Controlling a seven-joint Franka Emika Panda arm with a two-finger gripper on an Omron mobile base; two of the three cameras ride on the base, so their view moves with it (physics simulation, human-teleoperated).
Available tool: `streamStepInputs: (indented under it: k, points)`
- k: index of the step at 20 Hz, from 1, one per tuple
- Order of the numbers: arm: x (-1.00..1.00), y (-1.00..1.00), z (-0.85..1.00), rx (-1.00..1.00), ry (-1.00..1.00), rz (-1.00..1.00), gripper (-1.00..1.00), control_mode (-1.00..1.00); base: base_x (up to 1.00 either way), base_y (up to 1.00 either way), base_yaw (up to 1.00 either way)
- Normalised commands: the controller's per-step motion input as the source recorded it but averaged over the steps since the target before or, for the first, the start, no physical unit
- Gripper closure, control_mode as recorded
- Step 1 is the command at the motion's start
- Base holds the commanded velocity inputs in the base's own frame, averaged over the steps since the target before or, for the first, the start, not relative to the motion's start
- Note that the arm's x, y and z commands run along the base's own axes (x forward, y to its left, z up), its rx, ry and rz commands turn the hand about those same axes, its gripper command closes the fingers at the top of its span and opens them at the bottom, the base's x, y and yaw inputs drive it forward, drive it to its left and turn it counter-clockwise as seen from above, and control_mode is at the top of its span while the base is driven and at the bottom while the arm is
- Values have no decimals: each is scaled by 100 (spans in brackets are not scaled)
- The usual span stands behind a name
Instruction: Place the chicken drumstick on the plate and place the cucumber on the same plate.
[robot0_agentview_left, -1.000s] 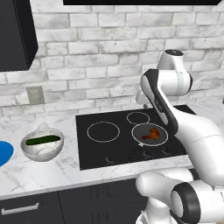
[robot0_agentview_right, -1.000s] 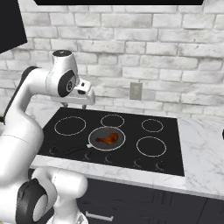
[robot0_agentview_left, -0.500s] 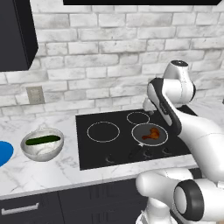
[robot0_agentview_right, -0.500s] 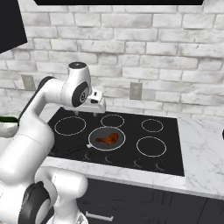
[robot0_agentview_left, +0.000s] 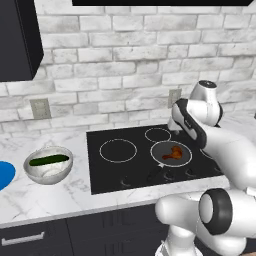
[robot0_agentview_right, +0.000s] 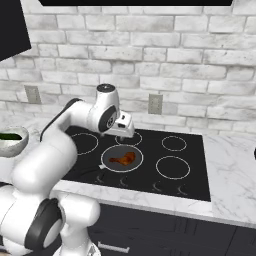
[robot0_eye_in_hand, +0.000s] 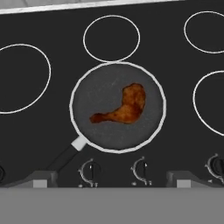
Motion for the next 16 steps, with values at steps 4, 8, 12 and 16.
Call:
streamStepInputs:
  k: [4, 8, 12, 16]
  points:
    - [38, -26, -34, 5, 3, -11, -100, -100, 0, 0, 0]
    - [25, -26, -30, 7, 6, -9, -100, -100, 0, 0, 0]
    - [18, -14, -27, 5, 10, -5, -100, -100, 0, 0, 0]
    - [22, -8, -38, 1, 8, -4, -100, -100, 0, 0, 0]
